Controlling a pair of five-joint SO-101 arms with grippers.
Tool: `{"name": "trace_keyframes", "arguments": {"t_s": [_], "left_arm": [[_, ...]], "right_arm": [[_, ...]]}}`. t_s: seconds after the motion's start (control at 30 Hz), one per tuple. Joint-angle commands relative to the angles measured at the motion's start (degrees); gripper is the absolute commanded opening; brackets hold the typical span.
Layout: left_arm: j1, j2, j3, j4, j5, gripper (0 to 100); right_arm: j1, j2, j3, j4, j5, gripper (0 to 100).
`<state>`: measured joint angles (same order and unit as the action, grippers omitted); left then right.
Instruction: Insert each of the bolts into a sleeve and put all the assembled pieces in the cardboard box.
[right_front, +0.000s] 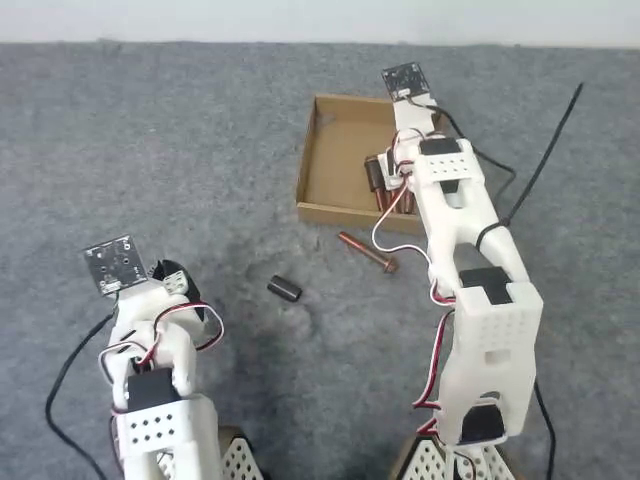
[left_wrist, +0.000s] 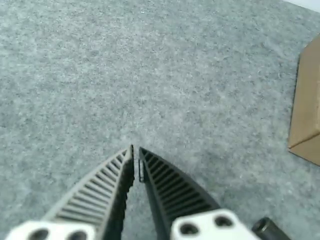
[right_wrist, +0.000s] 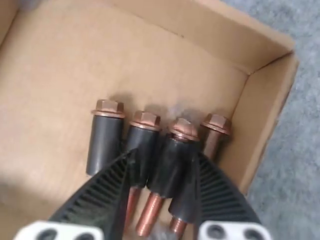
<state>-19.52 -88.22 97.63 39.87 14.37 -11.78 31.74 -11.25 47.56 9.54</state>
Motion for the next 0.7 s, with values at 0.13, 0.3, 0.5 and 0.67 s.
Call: {"name": "trace_keyframes", "arguments": {"t_s": [0.13,0.3,0.5,0.67], "left_arm": [[-0.44,-0.35,-0.66,0.44,0.44,1],[-0.44,-0.35,-0.66,0.44,0.44,1],[-0.53,-0.35,-0.66,0.44,0.44,1],[-0.62,-0.70,-0.66,2.90,-3.60,1]], "right_arm": [[-1.36,-10.59,-5.45,11.03,-0.62,13.3],[-1.89,-18.42,-5.36,20.79,-0.62,13.3],[-1.98,-26.59,-5.19,33.36,-0.62,13.3],[-3.82,-31.78,-5.10,44.35,-0.70,13.3]]}}
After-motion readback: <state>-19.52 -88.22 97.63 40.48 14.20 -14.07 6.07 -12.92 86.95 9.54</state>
